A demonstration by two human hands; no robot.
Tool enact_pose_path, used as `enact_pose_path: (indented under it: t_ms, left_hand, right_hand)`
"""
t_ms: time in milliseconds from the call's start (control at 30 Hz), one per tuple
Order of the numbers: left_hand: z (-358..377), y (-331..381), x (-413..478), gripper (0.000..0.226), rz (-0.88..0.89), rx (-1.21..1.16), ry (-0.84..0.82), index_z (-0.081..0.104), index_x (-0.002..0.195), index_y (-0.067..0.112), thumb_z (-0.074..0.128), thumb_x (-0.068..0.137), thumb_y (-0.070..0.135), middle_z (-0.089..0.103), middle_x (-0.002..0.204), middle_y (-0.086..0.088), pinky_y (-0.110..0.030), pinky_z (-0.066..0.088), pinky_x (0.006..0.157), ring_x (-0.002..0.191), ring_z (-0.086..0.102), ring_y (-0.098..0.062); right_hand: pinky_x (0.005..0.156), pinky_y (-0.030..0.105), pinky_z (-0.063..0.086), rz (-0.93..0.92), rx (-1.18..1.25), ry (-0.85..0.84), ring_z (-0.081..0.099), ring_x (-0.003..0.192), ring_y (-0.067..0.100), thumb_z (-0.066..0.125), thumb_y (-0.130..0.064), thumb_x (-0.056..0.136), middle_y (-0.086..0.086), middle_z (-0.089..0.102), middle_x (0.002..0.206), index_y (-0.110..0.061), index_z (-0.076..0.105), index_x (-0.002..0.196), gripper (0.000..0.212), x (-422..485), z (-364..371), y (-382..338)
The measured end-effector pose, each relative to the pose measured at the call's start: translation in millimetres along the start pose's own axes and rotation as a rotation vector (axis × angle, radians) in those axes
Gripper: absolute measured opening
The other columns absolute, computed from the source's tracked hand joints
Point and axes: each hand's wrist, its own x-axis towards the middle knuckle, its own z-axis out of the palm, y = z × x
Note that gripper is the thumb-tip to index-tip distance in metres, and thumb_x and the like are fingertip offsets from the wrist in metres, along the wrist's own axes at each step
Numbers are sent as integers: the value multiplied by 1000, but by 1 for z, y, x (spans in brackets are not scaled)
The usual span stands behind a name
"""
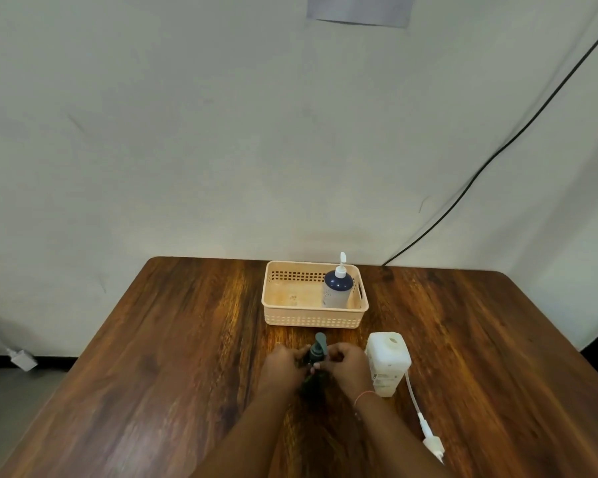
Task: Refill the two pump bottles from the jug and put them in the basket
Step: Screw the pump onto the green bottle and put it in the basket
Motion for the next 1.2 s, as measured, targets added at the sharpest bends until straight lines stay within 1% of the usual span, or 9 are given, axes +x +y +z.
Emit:
enact_pose_path:
  t_ms: [100,200,267,400,567,767,967,1033,1200]
  left_hand:
    - [2,1,0,29,-16,15,12,60,115,23,59,87,30,52,96,11,-15,37,58,82,50,-2]
    - [1,4,-2,28,-25,17,-3,60,114,25,60,86,32,55,97,11,-15,38,59,83,53,-2]
    - [0,4,-2,30,-31,9,-18,61,114,25,61,85,32,60,95,9,-16,40,61,83,56,-3]
    - [0,5,-2,29,-25,-1,-42,61,115,27,60,86,29,61,96,7,-16,39,59,81,55,-3]
    - [-1,7,-4,24,-28,-24,-65,63,111,25,60,87,29,62,97,5,-17,41,61,84,58,-5]
    - [-2,9,-8,25,-32,-31,-57,62,113,26,58,88,29,62,96,5,-17,41,61,84,58,-5]
    - [-3,10,-10,23,-39,-48,-60,62,111,25,57,89,28,60,96,5,-17,43,65,85,56,-5]
    - [-2,9,-10,24,-44,-56,-58,62,112,24,57,89,29,61,98,5,-19,46,70,88,57,-6]
    - [0,9,-10,30,-75,-101,-39,58,119,25,57,89,26,59,110,4,-18,44,69,95,56,-6]
  right_hand:
    - [83,25,49,-15,-5,-6,58,97,17,78,-11,68,-2,62,97,-25,54,79,30,-4,3,1]
    - [97,33,47,-62,96,-89,53,113,16,66,2,77,-3,57,116,-25,54,117,49,-6,0,2]
    - [104,38,41,-83,112,-135,48,122,18,58,3,83,-1,53,128,-22,50,129,53,-4,-2,2]
    - [99,41,48,-36,118,-117,54,117,24,62,-1,82,5,61,124,-14,59,119,39,2,-2,-2]
    - [88,28,49,-34,117,-100,56,113,21,63,-1,81,5,61,123,-13,58,118,39,3,-3,-1]
    - [97,39,49,-36,91,-85,55,115,23,66,-3,79,5,61,122,-15,59,115,38,2,-1,-3]
    - [99,39,48,-30,84,-91,53,118,24,67,-4,79,5,60,123,-15,58,115,39,2,-2,-4]
    - [103,39,44,-30,70,-85,51,122,24,68,-3,78,5,58,127,-15,55,120,46,-1,-2,-2]
    - [108,41,36,63,40,-108,44,128,24,72,-6,74,3,52,136,-16,46,132,64,-7,5,10]
